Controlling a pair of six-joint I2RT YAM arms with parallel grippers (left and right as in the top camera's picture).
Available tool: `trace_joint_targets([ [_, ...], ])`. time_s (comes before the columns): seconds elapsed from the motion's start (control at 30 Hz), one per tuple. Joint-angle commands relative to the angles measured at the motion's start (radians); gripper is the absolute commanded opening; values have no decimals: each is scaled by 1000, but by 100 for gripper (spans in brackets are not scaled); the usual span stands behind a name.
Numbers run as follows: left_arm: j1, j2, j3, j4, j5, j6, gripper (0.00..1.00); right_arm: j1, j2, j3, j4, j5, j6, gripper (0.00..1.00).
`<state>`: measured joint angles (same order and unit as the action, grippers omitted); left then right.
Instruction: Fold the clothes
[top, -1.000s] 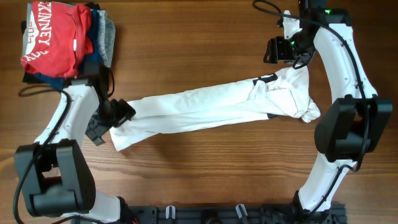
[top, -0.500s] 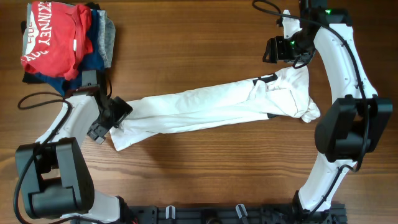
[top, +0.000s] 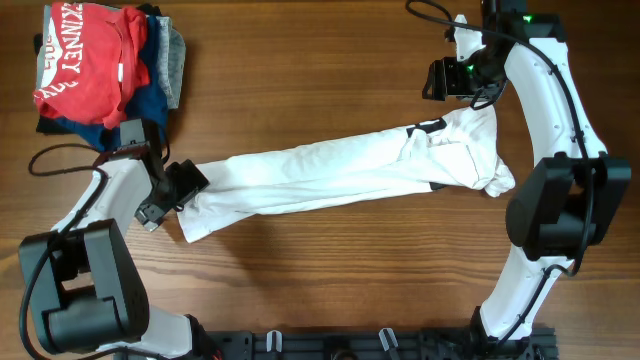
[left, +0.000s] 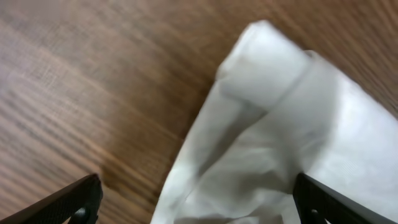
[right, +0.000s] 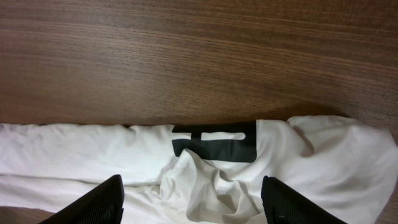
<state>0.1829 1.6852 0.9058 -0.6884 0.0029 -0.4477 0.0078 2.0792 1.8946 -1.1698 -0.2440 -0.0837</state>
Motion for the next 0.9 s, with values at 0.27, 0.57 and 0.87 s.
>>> trace_joint_targets([
  [0.27,-42,88,-101,101,57,100,82,2,-22,20,6,-16,8,71],
  [0.57,-48,88,-109,153,116,100,43,2,-22,20,10,-16,13,72],
  [0.87,-39,63,-100,167,165,88,4,2,-22,20,10,-19,12,71],
])
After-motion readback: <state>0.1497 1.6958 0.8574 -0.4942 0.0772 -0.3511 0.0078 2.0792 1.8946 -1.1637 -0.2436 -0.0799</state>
